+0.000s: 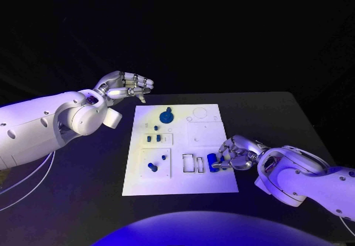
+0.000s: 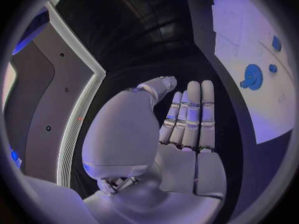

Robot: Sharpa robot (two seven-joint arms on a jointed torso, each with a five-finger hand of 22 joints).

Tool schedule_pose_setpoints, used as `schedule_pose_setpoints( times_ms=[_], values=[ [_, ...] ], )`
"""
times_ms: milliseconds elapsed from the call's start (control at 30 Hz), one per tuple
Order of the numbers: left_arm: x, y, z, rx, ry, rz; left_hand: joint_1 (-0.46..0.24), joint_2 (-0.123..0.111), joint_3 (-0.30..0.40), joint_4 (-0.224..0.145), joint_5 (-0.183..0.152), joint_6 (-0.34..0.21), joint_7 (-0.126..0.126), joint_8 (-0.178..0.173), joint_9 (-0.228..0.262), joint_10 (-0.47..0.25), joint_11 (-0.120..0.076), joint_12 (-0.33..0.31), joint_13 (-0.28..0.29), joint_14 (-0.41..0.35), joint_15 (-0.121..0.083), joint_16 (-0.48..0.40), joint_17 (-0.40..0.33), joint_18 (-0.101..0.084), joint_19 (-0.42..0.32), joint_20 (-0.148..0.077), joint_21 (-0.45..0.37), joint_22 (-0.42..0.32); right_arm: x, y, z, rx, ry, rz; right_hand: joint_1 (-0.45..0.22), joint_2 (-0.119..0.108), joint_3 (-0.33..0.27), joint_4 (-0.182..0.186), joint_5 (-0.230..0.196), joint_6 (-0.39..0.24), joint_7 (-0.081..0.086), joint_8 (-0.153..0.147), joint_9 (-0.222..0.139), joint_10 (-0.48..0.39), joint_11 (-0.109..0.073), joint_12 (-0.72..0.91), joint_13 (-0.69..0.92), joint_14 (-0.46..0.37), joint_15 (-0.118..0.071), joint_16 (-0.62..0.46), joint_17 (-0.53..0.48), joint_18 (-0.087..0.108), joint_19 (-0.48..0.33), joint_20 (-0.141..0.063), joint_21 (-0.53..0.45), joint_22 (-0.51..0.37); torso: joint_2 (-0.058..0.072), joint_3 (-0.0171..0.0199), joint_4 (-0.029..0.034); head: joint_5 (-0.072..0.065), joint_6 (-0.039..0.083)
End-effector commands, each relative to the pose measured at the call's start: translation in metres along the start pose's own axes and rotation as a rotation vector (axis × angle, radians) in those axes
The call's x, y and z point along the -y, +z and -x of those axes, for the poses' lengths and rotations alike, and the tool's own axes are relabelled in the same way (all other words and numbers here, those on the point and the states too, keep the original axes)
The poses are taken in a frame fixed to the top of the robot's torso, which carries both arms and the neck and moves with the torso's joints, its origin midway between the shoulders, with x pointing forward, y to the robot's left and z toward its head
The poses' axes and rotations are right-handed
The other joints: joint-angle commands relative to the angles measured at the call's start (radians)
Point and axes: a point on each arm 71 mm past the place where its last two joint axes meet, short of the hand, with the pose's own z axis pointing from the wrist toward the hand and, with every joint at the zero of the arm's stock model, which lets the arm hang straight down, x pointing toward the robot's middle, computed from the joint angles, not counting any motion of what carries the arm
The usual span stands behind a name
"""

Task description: Assemble the parts on the task board

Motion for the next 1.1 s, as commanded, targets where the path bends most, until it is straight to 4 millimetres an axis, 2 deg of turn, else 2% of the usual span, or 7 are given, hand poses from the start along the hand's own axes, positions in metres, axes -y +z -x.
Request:
schedule_pose_setpoints(
  times_ms=[33, 300, 500, 733, 1100],
  values=[
    [0.001, 0.0, -0.002, -0.015, -0.004, -0.013, -0.012, -0.001, 0.003, -0.002, 0.001, -0.006, 0.024, -0.001, -0.002, -0.004, -0.001, 0.004, -0.001, -0.005, -0.001, -0.001, -0.001, 0.012, -0.005, 0.002, 0.004, 0.001, 0.001, 0.001, -0.001, 0.012, -0.033, -0.017, -0.01, -0.002, -0.007, 0.0, -0.002, 0.007, 0.002, 0.004, 0.001, 0.008, -0.002, 0.006, 0.001, 0.056, -0.008, 0.006, 0.019, -0.018, 0.054, -0.005, 0.004, 0.217, 0.0, -0.0014, 0.001, 0.004, 0.0],
    [0.001, 0.0, -0.002, -0.018, -0.005, -0.01, -0.012, -0.001, 0.003, -0.002, 0.001, -0.006, 0.024, -0.001, -0.002, -0.004, -0.001, 0.004, -0.001, -0.005, -0.001, -0.001, -0.001, 0.012, -0.005, 0.002, 0.004, 0.001, 0.002, 0.007, -0.002, 0.008, -0.074, -0.026, -0.013, -0.001, -0.008, 0.0, -0.002, 0.01, 0.001, 0.005, 0.003, 0.007, -0.002, 0.003, -0.001, 0.056, -0.008, 0.006, 0.019, -0.017, 0.053, -0.005, 0.002, 0.216, 0.001, -0.0004, -0.0009, 0.008, 0.0],
    [0.001, 0.0, -0.002, -0.017, -0.004, -0.009, -0.013, -0.001, 0.003, -0.002, 0.001, -0.008, 0.024, -0.001, -0.002, -0.006, -0.001, 0.006, -0.001, -0.005, -0.001, -0.001, -0.002, 0.012, -0.006, 0.002, 0.004, 0.001, 0.004, 0.01, -0.005, 0.005, -0.101, -0.053, -0.015, 0.002, -0.007, 0.0, -0.002, 0.011, 0.0, 0.005, 0.004, 0.006, -0.003, 0.002, -0.001, 0.055, -0.008, 0.005, 0.016, -0.017, 0.052, -0.006, 0.0, 0.216, 0.001, 0.0008, 0.0022, 0.009, 0.0],
    [0.001, 0.0, -0.002, -0.017, -0.004, -0.007, -0.013, -0.001, 0.003, -0.002, 0.001, -0.008, 0.024, -0.001, -0.002, -0.007, -0.001, 0.007, -0.001, -0.006, -0.001, 0.0, -0.002, 0.012, -0.006, 0.002, 0.004, 0.001, 0.003, 0.014, -0.011, -0.008, -0.122, -0.068, -0.016, 0.0, -0.009, 0.0, -0.002, 0.012, 0.0, 0.005, 0.005, 0.005, -0.003, 0.002, -0.001, 0.055, -0.009, 0.005, 0.016, -0.017, 0.052, -0.006, -0.001, 0.216, 0.0, 0.0003, 0.0007, 0.016, 0.0],
    [0.0, -0.001, -0.001, -0.016, -0.004, -0.005, -0.013, -0.001, 0.003, -0.002, 0.001, -0.008, 0.024, -0.001, -0.002, -0.007, -0.001, 0.007, -0.001, -0.006, -0.001, 0.0, -0.002, 0.012, -0.006, 0.002, 0.004, 0.001, 0.001, 0.018, -0.022, -0.041, -0.138, -0.075, -0.018, 0.0, -0.01, -0.001, -0.002, 0.015, -0.001, 0.007, 0.007, 0.007, -0.004, 0.004, 0.004, 0.056, -0.009, 0.006, 0.021, -0.017, 0.053, -0.006, 0.003, 0.216, 0.001, -0.0016, -0.0001, 0.018, 0.0]
  ],
)
